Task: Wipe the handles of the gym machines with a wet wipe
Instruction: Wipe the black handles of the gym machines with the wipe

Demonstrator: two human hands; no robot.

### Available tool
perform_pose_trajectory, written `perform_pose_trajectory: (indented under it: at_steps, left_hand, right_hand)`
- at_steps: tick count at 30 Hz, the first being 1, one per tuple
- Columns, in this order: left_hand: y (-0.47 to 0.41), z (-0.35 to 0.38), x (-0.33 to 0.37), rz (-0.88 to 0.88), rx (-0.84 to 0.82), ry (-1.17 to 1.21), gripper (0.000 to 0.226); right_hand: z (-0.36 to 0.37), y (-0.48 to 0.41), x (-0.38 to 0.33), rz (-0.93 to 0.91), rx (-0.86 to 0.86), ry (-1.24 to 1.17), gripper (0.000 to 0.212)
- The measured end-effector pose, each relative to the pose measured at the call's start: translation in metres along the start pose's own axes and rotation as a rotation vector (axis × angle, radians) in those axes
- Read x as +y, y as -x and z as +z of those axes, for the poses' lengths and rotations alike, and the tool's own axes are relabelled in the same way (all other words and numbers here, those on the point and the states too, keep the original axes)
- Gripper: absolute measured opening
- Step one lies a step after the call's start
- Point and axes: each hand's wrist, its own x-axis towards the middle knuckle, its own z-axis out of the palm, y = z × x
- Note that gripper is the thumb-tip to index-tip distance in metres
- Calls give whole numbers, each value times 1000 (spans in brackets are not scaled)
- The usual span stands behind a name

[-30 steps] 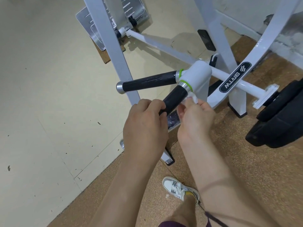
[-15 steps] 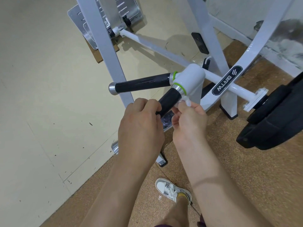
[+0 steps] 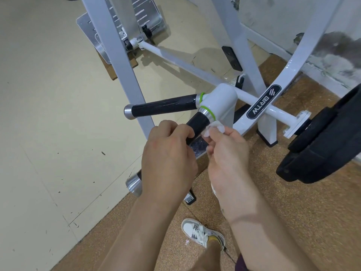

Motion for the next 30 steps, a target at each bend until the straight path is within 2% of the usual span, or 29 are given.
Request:
perform_pose_trajectory:
  at_steps: [2,4,6,10,12,15,18,21,26,28,30]
  left_hand:
    - [-1,1,0,-7,8,7,29]
    - [0,1,0,-15,-6,10,29]
    - [-2,0,2,-13,-7,21,31]
    - [-10,1,9,17,-61,90,42]
    - [-13,2,15,38,-58,147,35]
    - [-12,11,19,63,-13,86,26]
    - [-16,23,17,123,33,-33,34]
    - [-26,29,16,110,59,-111,34]
    - [-51,21,20,-159,-99,-20,43]
    - [-60,17,17,-279,-81,163,25]
    - [-61,13,17,-276,11,251,22]
  right_hand:
    - [-9,2,-3,-220,-8,135,16]
    - [-10,1,-6,-498,11,457,13]
    - [-2,-1,-10,-715,7,670,14]
    - [5,-12,-11,-981,-49,839,15]
    - [-4,-16,-8,-1085,-42,889,14]
    - [-20,-14,-3,-1087,-70,926,14]
    - [-24,-11,-4,-933,-217,864,30]
    - [-23,-5,-13,-832,-349,835,35]
    - [-17,-16,-28,-1089,-326,1088,35]
    - [-18,-22,-31,-1128,-330,1173,35]
    - [-20,-23,-33,-1103,-357,1182,34]
